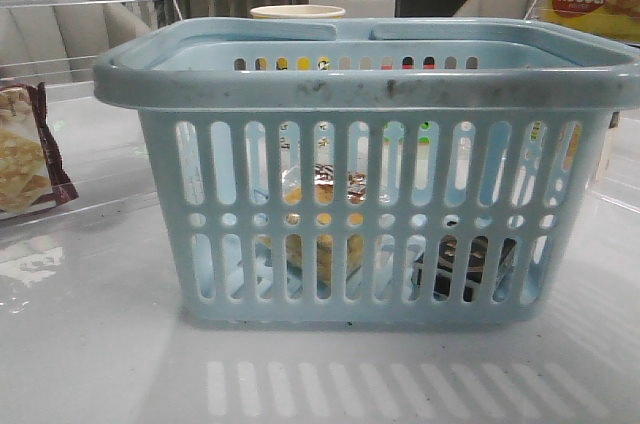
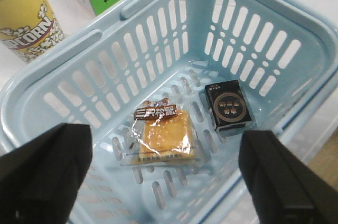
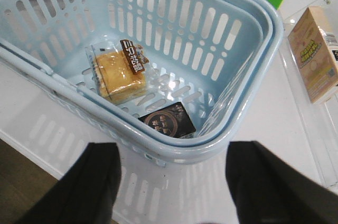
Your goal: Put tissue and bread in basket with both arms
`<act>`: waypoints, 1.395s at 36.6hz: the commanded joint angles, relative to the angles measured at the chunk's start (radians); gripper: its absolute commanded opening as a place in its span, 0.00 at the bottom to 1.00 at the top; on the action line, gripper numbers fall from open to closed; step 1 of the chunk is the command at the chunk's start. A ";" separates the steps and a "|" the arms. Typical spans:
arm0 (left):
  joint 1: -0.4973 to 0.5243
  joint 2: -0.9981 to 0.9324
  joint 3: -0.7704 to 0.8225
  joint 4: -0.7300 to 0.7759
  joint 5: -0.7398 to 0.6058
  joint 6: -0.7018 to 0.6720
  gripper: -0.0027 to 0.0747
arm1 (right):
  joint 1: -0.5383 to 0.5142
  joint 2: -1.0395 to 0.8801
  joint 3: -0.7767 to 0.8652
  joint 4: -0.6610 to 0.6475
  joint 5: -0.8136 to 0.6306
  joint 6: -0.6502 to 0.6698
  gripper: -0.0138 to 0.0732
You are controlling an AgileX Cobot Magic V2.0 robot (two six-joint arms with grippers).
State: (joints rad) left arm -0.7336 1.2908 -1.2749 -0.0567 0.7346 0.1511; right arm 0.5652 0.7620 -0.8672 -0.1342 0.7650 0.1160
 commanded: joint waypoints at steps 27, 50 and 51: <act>-0.007 -0.759 0.520 0.057 0.005 -0.130 0.83 | -0.001 -0.005 -0.025 -0.011 0.019 -0.031 0.76; -0.007 -0.755 0.543 0.057 0.010 -0.128 0.33 | -0.001 -0.005 -0.025 0.155 0.086 -0.185 0.23; -0.007 -0.755 0.543 0.057 0.010 -0.128 0.29 | -0.001 -0.005 -0.025 0.155 0.086 -0.185 0.21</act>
State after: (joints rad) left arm -0.7336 0.5303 -0.7071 0.0000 0.8075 0.0304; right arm 0.5652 0.7620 -0.8672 0.0160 0.9183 -0.0570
